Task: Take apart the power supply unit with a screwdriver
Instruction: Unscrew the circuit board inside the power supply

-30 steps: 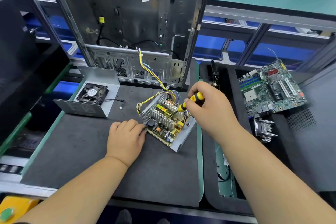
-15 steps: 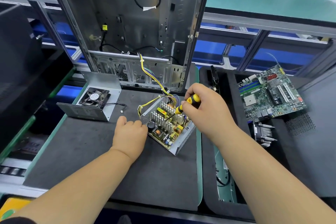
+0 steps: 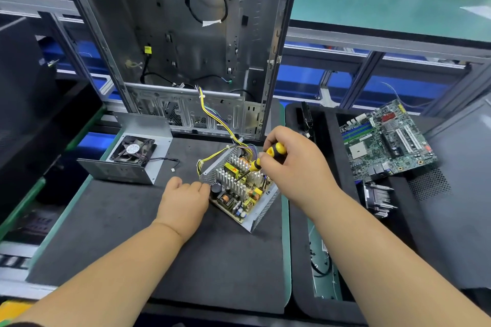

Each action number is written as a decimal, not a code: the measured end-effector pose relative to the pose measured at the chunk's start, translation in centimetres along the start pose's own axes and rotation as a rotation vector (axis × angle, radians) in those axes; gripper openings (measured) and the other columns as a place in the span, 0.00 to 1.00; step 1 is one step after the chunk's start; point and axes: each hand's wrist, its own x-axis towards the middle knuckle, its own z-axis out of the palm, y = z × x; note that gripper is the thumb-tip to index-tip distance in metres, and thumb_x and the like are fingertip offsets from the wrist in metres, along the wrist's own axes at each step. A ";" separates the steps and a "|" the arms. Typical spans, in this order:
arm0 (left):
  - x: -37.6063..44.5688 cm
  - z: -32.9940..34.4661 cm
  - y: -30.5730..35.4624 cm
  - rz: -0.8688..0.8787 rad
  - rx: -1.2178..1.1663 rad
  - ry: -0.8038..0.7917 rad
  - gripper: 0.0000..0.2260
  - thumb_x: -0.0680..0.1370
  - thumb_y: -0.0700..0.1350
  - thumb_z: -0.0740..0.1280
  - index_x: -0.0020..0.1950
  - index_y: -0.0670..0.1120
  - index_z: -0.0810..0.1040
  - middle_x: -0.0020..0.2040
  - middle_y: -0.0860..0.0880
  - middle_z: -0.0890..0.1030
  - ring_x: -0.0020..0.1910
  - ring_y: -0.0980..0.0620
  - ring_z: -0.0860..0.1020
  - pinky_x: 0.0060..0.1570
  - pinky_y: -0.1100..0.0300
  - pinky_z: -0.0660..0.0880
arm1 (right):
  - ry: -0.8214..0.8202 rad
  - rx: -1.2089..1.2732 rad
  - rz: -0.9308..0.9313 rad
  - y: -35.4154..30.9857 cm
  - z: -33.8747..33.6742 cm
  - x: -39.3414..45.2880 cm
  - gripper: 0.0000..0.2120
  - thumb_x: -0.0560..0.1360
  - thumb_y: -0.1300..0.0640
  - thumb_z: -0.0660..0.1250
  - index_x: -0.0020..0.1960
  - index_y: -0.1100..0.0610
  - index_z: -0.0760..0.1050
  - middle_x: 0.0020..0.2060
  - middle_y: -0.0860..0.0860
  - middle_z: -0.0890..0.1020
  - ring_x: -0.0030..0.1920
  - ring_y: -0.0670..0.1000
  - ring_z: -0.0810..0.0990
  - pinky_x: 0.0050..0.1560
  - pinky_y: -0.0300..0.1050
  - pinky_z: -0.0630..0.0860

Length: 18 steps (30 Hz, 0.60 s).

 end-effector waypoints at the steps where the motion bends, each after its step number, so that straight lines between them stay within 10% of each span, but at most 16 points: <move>1: -0.1 0.1 -0.2 -0.017 -0.021 0.061 0.10 0.64 0.39 0.76 0.32 0.46 0.75 0.26 0.48 0.73 0.21 0.46 0.71 0.39 0.53 0.60 | 0.004 -0.001 -0.003 0.1 -0.1 0.0 0.07 0.73 0.55 0.68 0.41 0.48 0.70 0.33 0.45 0.75 0.35 0.47 0.73 0.34 0.45 0.71; 7: -0.1 -3.0 -0.4 -0.099 -0.489 0.382 0.09 0.77 0.47 0.63 0.44 0.47 0.82 0.33 0.55 0.79 0.31 0.50 0.78 0.41 0.55 0.66 | 0.125 0.023 0.018 2.1 -2.4 -0.1 0.07 0.74 0.55 0.68 0.41 0.49 0.71 0.33 0.45 0.74 0.35 0.46 0.71 0.34 0.44 0.69; 18: 7.1 -11.3 14.5 0.160 -1.100 0.080 0.03 0.76 0.46 0.66 0.44 0.55 0.76 0.38 0.59 0.74 0.40 0.59 0.72 0.42 0.59 0.69 | 0.470 -0.019 0.227 7.4 -9.7 -5.3 0.05 0.72 0.51 0.65 0.41 0.49 0.70 0.31 0.47 0.74 0.34 0.48 0.72 0.33 0.46 0.67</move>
